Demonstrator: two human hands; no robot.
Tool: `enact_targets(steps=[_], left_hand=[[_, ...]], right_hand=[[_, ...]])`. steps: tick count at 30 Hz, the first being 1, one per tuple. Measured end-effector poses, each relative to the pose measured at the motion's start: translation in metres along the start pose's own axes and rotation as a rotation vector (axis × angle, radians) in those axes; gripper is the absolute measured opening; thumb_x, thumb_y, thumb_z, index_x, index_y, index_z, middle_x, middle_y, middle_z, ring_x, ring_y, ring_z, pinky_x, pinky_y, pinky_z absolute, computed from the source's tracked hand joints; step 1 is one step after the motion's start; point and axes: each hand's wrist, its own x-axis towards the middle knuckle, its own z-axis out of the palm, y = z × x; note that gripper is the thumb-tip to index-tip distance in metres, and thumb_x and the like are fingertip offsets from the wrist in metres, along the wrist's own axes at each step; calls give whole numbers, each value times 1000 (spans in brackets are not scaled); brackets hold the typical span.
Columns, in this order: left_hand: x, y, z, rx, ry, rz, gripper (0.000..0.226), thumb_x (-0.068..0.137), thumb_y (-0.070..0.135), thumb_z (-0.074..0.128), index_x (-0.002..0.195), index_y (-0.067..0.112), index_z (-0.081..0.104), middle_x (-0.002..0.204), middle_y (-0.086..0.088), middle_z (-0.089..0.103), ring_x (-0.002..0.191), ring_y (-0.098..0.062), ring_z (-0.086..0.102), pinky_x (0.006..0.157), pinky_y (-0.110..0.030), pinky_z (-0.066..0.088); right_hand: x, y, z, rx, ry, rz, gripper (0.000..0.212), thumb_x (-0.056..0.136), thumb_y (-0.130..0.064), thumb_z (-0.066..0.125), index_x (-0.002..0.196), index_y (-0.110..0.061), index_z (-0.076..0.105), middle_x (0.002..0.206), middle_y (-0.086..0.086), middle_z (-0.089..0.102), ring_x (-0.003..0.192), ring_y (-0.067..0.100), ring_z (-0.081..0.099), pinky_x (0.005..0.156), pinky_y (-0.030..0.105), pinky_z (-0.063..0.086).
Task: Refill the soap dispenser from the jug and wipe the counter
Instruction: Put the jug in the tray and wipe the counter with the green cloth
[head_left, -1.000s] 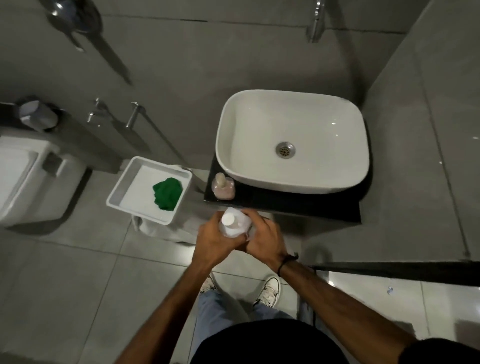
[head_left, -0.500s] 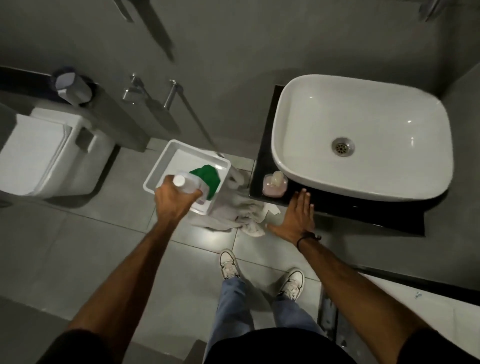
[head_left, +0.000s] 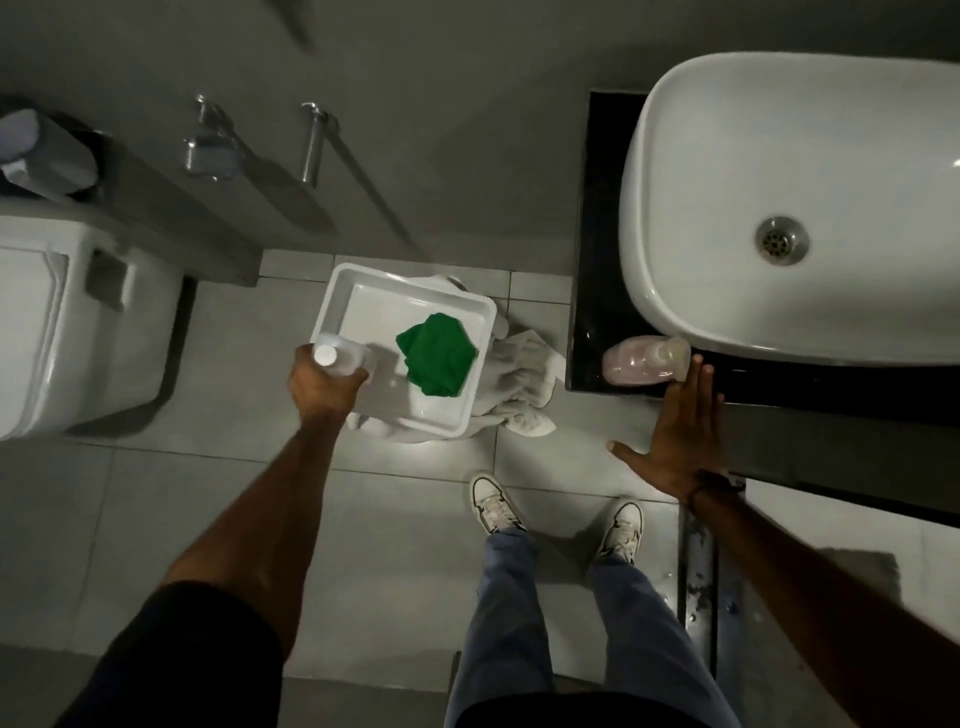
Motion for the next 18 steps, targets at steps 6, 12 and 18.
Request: enact_targets(steps=[6,12,18], left_hand=[[-34,8,33,-436,184,-403,71,74,1,84,133,2,45,134,-16,55,110,-22,55,107,-43,50],[-56,32,107,-212,-72,-269,37,90,17,73,119,-1,58,120,-19,63,115,-35,61,100,-39,51],[-14,42,149,-56,-222,-405,78,84,33,79,145,10,36,145,-19,45,133,-40,48,111,-51,43]], right_hand=[[-2,-9,-9,-41,-37,47,137,66,-65,81,157,2,3,166,21,-10,154,36,-12,126,53,0],[3,0,4,-109,-20,52,130,68,-66,79,156,1,11,166,23,-9,154,36,-14,126,54,6],[6,11,17,-110,52,32,128,62,-58,87,154,-1,19,167,20,-5,155,34,-11,125,54,9]])
